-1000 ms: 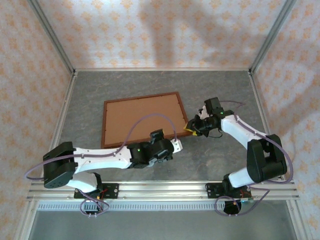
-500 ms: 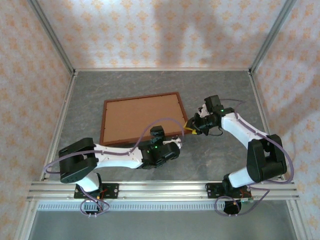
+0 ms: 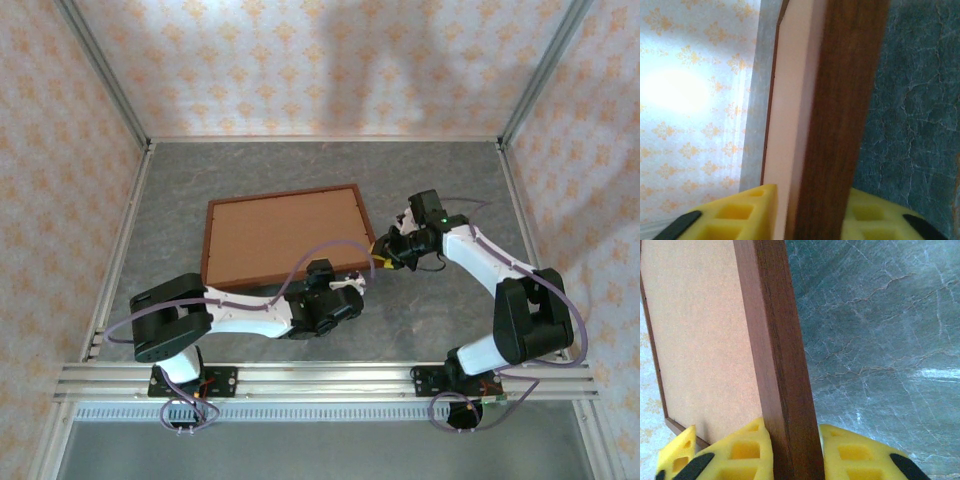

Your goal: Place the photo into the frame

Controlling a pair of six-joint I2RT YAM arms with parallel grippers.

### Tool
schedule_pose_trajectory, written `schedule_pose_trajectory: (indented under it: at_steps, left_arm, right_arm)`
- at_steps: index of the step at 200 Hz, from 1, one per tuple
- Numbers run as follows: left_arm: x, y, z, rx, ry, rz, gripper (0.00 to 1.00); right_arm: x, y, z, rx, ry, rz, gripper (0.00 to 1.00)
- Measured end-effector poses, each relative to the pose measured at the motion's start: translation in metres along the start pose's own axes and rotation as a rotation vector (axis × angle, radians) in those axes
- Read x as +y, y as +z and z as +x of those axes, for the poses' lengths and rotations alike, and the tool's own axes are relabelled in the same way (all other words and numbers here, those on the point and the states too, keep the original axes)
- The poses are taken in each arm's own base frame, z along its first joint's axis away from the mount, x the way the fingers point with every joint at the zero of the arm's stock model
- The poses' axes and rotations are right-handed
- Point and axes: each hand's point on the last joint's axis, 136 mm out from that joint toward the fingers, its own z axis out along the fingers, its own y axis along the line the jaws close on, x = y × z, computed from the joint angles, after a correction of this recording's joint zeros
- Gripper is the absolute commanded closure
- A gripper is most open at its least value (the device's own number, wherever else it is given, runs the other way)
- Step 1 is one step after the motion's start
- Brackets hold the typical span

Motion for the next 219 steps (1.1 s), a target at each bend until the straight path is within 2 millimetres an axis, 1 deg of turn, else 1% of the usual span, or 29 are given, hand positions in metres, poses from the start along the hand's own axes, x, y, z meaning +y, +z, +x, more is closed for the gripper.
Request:
schedule_pose_trajectory:
  at_steps: [15, 31, 46, 61, 75, 91, 103, 119, 137, 148, 158, 172, 184, 189, 207, 219]
  left_arm:
    - [0.000, 0.000, 0.000, 0.000, 0.016, 0.000, 0.82]
    - [-0.001, 0.000, 0.001, 0.001, 0.036, 0.002, 0.88]
    - [-0.001, 0.000, 0.000, 0.000, 0.044, 0.001, 0.95]
    - [-0.001, 0.000, 0.001, 0.002, 0.053, 0.003, 1.00]
    - [-0.001, -0.001, 0.002, 0.002, 0.054, 0.003, 1.00]
    - [0.003, -0.003, 0.002, 0.000, 0.051, 0.002, 1.00]
    - [0.009, -0.007, 0.003, -0.002, 0.048, 0.001, 1.00]
    - [0.017, -0.012, 0.004, -0.008, 0.031, -0.001, 1.00]
    - [0.030, -0.016, 0.004, -0.009, 0.000, -0.001, 1.00]
    - [0.042, -0.018, 0.003, -0.007, -0.033, -0.003, 1.00]
    - [0.054, -0.019, 0.001, -0.007, -0.072, -0.005, 1.00]
    - [0.075, -0.023, 0.002, -0.012, -0.149, -0.010, 1.00]
    - [0.095, -0.026, 0.004, -0.019, -0.226, -0.010, 1.00]
    - [0.106, -0.028, 0.005, -0.023, -0.267, -0.011, 1.00]
    - [0.143, -0.035, 0.010, -0.034, -0.399, -0.015, 1.00]
    - [0.171, -0.040, 0.013, -0.042, -0.498, -0.021, 1.00]
  right_arm:
    - [0.002, -0.001, -0.001, -0.002, -0.002, -0.002, 0.76]
    - [0.002, -0.002, -0.001, -0.001, 0.000, -0.001, 0.71]
    - [0.003, -0.003, -0.001, -0.003, 0.007, 0.002, 0.62]
    - [0.004, -0.007, -0.004, -0.014, 0.003, 0.017, 0.49]
    - [0.007, -0.014, -0.008, -0.037, -0.006, 0.025, 0.39]
    - [0.015, -0.029, -0.015, -0.079, -0.023, 0.020, 0.32]
    - [0.024, -0.046, -0.023, -0.131, -0.041, 0.011, 0.30]
    - [0.040, -0.076, -0.036, -0.222, -0.074, -0.004, 0.27]
    - [0.065, -0.117, -0.049, -0.354, -0.137, -0.013, 0.25]
    - [0.083, -0.145, -0.053, -0.446, -0.184, -0.024, 0.24]
    - [0.095, -0.167, -0.056, -0.521, -0.216, -0.030, 0.23]
    - [0.108, -0.198, -0.056, -0.634, -0.249, -0.036, 0.22]
    - [0.111, -0.219, -0.054, -0.718, -0.264, -0.033, 0.22]
    - [0.112, -0.227, -0.053, -0.755, -0.267, -0.028, 0.22]
    - [0.111, -0.248, -0.053, -0.849, -0.272, -0.010, 0.22]
    - [0.110, -0.255, -0.054, -0.885, -0.273, 0.002, 0.22]
